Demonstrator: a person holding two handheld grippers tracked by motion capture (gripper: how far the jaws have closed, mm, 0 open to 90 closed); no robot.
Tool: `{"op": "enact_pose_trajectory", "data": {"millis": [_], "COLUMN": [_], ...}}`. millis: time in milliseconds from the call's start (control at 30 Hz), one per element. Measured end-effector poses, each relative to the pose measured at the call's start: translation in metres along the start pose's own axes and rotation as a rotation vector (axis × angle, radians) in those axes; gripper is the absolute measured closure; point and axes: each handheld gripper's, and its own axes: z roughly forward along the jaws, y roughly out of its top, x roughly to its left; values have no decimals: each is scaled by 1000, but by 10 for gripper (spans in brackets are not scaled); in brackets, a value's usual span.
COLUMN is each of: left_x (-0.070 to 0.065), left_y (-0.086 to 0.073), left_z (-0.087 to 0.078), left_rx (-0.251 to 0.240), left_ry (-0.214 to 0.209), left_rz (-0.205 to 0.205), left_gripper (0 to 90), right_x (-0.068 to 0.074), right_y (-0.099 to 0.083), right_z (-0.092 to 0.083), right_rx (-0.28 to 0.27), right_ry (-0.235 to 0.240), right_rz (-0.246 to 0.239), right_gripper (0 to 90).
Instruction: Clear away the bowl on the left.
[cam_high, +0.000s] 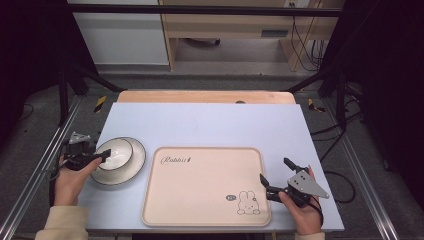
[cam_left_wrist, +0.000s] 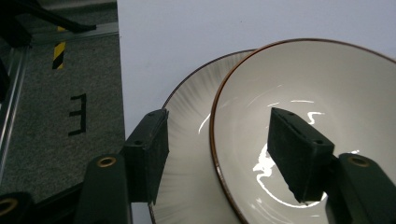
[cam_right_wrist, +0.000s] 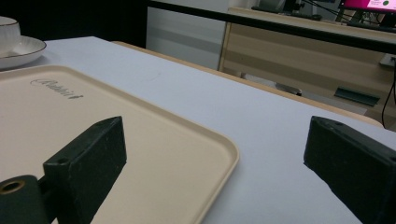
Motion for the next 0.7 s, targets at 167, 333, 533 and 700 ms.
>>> {"op": "enact_pose_trajectory", "data": {"millis": [167,333,533,700], "left_x": [4,5,3,1], "left_y": [-3,-6,-5,-5], "left_z": [1,4,6,7], "left_rx": [10,33,46,49], "left_ry": [-3,-12,-20,-38], "left_rz": [-18,-36,-45,-46], "left_gripper": [510,582,662,769], "right_x": [0,0,1,1], "right_y": [0,0,0,-1], "right_z": [0,1,0,1], "right_rx": [4,3,5,5], "right_ry": [0,4,8,13], "right_rz": [1,1,3,7], "right_gripper": [59,59,59,59]}}
